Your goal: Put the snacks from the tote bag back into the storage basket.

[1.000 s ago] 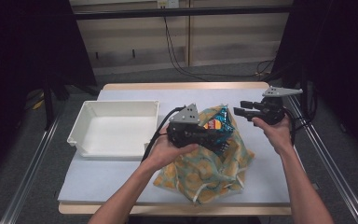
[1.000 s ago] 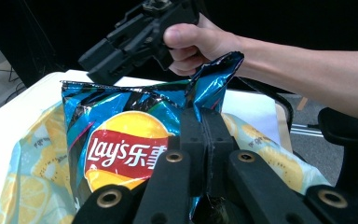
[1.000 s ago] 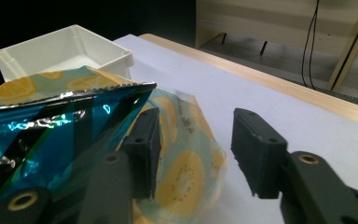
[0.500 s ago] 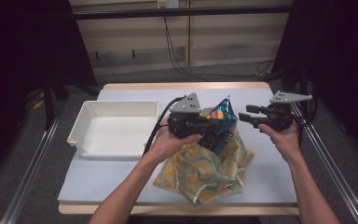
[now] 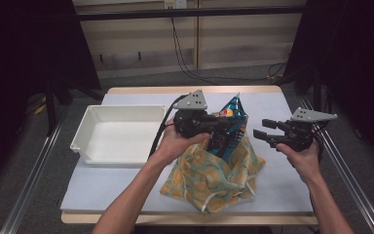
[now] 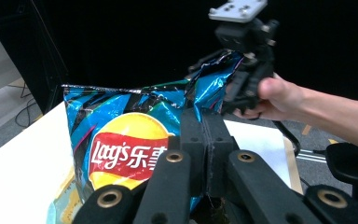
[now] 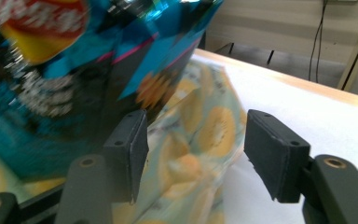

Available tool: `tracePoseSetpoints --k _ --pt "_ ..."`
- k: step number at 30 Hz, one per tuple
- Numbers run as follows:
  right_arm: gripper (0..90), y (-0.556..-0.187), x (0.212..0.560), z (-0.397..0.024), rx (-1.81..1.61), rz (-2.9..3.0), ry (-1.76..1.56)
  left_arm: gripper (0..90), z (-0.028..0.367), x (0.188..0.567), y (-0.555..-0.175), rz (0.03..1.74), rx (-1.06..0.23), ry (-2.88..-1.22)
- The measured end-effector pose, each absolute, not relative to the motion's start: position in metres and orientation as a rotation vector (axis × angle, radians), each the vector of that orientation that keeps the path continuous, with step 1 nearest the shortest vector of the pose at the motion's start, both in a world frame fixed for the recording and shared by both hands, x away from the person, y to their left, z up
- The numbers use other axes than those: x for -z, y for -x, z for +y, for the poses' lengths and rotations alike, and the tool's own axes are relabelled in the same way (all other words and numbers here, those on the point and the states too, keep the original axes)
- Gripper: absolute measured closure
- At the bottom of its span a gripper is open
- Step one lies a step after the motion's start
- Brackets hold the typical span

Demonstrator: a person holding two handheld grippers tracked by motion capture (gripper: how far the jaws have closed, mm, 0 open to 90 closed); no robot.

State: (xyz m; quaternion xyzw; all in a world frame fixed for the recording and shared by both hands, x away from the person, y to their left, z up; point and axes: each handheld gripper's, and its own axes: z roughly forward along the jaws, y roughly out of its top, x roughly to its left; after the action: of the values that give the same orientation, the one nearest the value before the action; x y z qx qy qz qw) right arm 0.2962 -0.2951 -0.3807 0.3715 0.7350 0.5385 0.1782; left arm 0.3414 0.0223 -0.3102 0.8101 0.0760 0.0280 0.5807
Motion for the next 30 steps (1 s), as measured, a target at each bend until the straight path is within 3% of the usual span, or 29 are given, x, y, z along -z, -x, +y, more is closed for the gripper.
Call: tracePoseSetpoints --k 10,30 --pt "33.5 -0.269 0.384 -0.295 -1.546 2.072 -1.031 89.2 0.025 0.296 -0.343 0.174 -0.093 -1.880" --pt "13.6 -0.225 0.398 -0.289 -1.603 2.012 -1.007 89.2 0.029 0.274 -0.350 0.182 -0.121 -1.844"
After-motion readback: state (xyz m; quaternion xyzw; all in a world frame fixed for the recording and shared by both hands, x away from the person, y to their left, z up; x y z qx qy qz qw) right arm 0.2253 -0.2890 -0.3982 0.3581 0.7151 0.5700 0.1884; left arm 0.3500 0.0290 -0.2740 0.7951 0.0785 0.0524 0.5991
